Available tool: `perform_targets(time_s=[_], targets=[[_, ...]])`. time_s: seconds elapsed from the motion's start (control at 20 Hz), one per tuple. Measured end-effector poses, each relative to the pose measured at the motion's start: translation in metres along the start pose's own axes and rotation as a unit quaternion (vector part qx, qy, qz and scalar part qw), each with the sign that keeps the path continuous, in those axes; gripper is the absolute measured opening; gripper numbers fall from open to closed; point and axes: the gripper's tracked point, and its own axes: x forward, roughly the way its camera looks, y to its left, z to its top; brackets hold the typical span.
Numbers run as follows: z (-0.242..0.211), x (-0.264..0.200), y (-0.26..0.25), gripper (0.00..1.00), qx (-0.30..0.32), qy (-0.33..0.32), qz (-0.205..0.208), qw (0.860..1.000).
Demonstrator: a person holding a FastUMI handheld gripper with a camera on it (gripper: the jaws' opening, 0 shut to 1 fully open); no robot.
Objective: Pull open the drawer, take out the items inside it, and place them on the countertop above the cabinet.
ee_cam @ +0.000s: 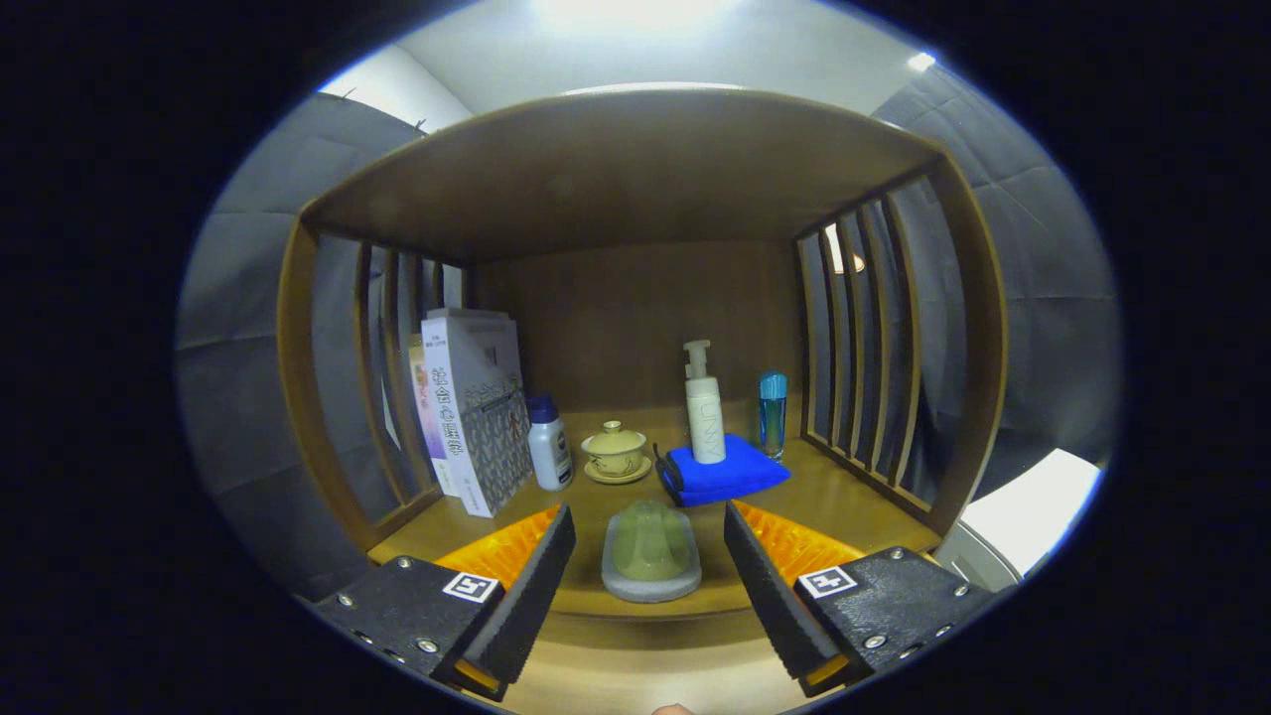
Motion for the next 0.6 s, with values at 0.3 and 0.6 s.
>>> perform_targets(time_s=[0.3,0.6], targets=[[-0.016,-0.048,-0.001,0.94,-0.018,-0.032,0.003,0.999],[-0.040,-0.090,-0.002,0.94,-0.011,-0.049,0.003,0.999]])
